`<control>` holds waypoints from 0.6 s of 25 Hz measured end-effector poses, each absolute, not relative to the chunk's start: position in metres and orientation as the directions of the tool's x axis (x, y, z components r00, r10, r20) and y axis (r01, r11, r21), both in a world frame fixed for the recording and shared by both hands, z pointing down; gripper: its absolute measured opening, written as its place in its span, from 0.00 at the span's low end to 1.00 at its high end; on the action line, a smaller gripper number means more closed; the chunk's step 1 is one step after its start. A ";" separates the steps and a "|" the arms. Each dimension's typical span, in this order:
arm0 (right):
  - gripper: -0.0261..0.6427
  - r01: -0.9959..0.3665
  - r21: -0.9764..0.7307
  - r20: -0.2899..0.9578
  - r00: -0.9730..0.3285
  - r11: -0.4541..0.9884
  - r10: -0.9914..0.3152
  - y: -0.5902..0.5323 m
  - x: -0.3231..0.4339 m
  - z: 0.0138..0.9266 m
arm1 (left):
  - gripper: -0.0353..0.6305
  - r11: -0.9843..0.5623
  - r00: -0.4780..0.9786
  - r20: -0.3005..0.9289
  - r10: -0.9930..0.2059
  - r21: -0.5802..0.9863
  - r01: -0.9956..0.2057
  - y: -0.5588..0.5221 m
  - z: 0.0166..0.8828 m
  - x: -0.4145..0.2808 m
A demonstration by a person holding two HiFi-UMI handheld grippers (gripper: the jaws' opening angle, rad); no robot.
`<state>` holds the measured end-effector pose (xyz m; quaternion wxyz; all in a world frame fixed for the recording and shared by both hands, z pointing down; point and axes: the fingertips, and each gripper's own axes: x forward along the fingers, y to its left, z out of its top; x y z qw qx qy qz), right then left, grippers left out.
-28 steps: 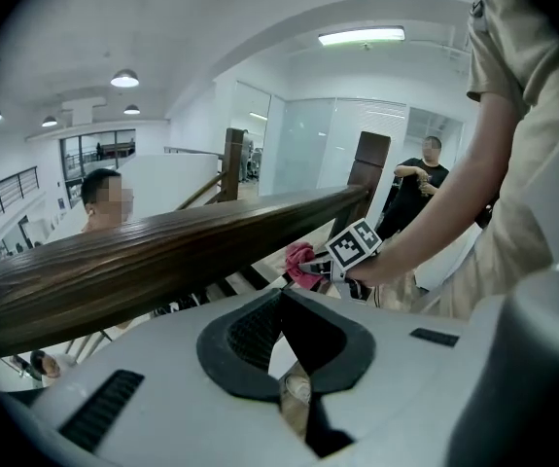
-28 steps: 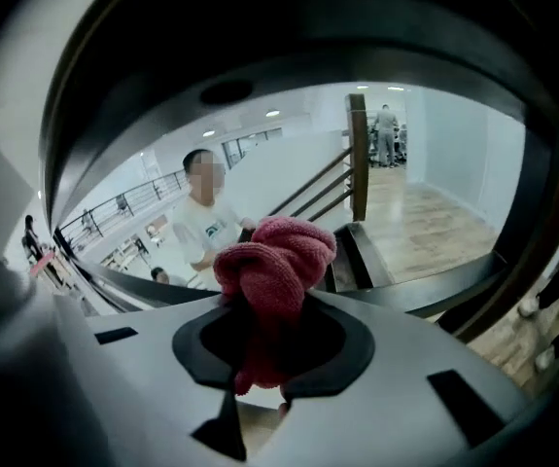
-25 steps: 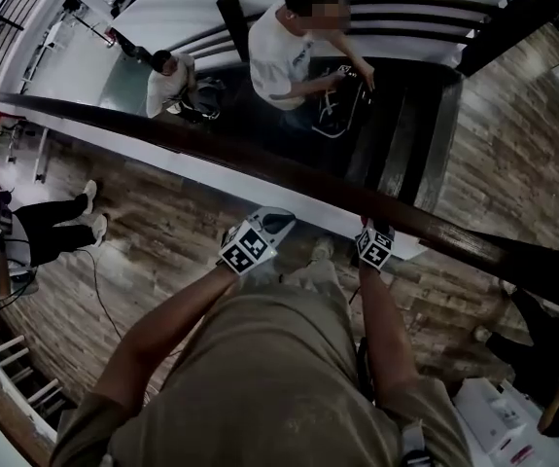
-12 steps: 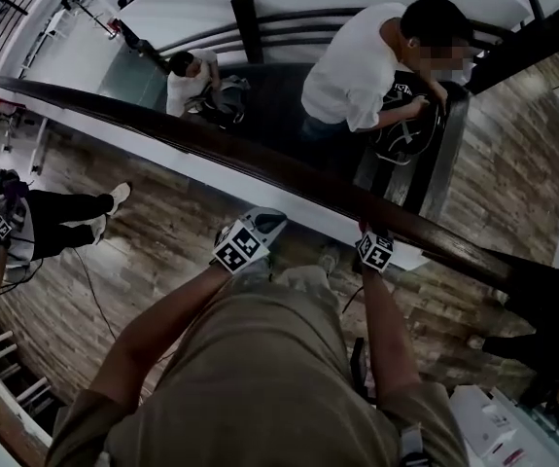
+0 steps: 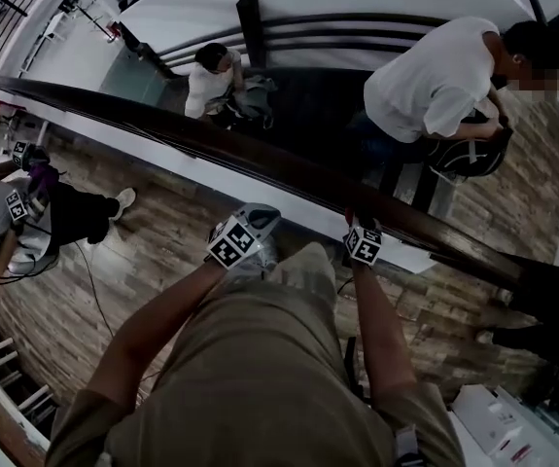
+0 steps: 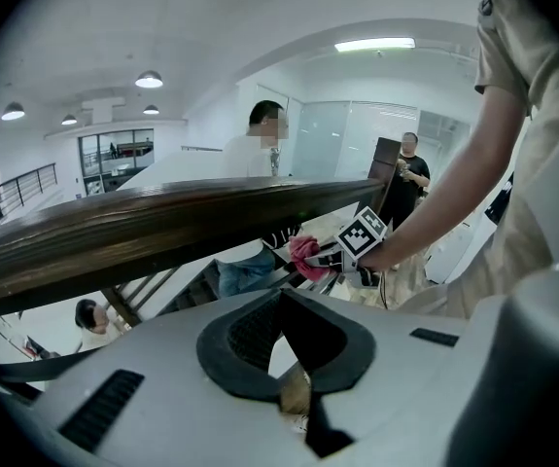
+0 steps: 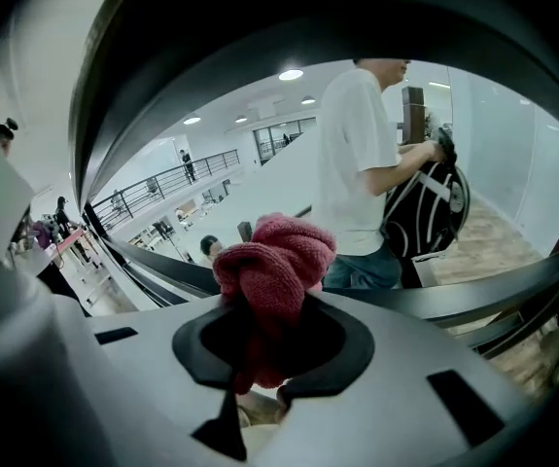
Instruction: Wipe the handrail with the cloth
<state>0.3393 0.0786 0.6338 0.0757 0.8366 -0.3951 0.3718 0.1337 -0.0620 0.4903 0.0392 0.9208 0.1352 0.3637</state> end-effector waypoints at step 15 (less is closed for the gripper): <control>0.17 -0.855 -0.127 0.689 0.289 -0.503 -0.665 -0.007 0.309 0.639 | 0.08 -0.980 0.681 0.704 0.199 0.159 0.122 -0.098 0.497 0.143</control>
